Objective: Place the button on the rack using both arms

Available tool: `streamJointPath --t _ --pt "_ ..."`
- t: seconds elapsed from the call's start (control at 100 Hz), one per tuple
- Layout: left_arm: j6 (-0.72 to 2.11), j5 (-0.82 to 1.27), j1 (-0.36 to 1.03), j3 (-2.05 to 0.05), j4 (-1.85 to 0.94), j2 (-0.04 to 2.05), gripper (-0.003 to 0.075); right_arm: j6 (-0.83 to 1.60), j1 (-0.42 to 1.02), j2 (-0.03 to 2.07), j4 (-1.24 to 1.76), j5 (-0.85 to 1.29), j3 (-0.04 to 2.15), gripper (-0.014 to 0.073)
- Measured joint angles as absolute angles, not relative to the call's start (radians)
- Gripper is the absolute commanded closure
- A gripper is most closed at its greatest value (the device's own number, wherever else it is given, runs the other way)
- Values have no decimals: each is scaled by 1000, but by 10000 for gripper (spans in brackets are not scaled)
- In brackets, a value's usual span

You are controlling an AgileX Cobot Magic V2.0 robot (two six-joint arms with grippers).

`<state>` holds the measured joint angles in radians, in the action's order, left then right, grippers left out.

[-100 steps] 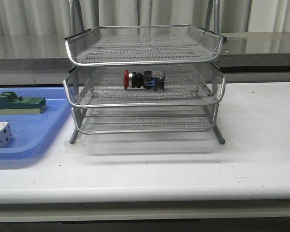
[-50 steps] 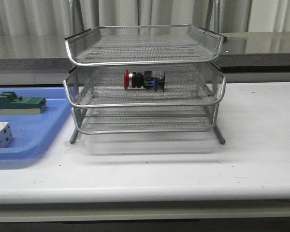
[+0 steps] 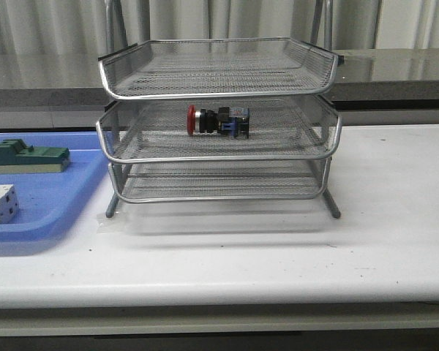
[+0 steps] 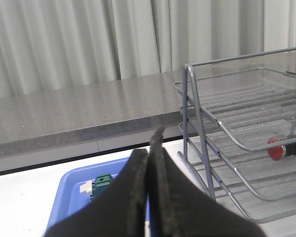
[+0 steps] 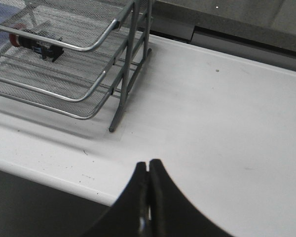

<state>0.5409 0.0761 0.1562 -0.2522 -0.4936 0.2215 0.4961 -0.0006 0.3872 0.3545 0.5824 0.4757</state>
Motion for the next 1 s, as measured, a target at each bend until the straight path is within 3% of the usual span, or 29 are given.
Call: streamJointPath --t 0.17,0.5,1.0 --pt "541 76 156 -252 -494 222 741 400 -1 367 257 549 459 652" --pt "541 75 156 -252 -494 222 741 -56 66 224 -71 361 256 652" --pt "541 75 156 -252 -494 222 741 -105 92 7 -108 170 -24 652"
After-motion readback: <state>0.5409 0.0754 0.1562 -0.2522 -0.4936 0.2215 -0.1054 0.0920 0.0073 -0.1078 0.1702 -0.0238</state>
